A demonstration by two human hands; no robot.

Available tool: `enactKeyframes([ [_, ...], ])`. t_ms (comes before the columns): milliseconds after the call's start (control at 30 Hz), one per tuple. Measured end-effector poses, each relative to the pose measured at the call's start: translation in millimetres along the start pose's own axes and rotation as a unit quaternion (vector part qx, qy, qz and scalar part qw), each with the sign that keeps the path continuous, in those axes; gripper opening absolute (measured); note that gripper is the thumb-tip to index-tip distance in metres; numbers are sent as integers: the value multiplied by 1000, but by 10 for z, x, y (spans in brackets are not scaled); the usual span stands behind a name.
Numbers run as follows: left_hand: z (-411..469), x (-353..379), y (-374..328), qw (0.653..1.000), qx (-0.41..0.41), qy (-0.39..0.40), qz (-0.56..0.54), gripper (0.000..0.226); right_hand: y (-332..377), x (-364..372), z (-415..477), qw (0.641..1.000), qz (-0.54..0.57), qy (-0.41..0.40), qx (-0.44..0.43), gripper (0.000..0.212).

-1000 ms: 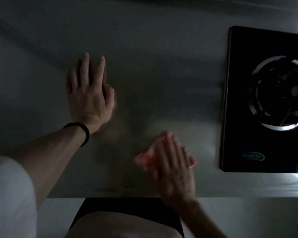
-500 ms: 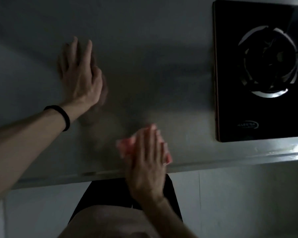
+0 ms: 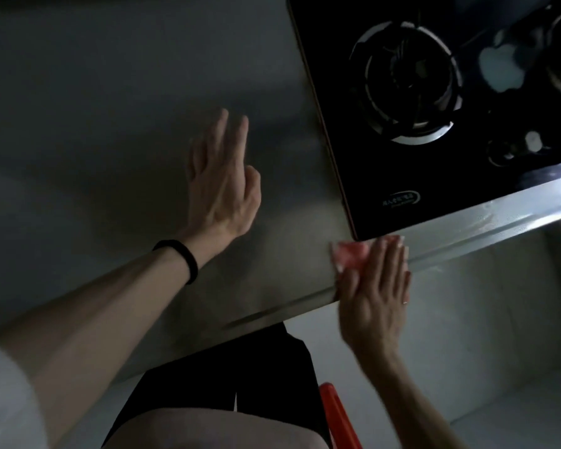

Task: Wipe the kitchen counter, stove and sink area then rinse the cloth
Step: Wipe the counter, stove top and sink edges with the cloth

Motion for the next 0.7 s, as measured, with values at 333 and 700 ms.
enactKeyframes([
  [333, 168, 397, -152, 992, 37, 1, 121, 69, -60, -57, 313, 990, 77, -16, 120, 70],
  [700, 165, 421, -169, 987, 44, -8, 152, 72, 126, 32, -167, 994, 45, -71, -69, 59],
])
Point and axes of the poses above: each hand's wrist, its own z-axis towards the middle knuckle, its own x-axis out of the palm, y = z × x, the point moved 6 cm from there along z, towards the middle knuckle, and after that the axes turned 10 degrees about -z, right-handed, at the moved point
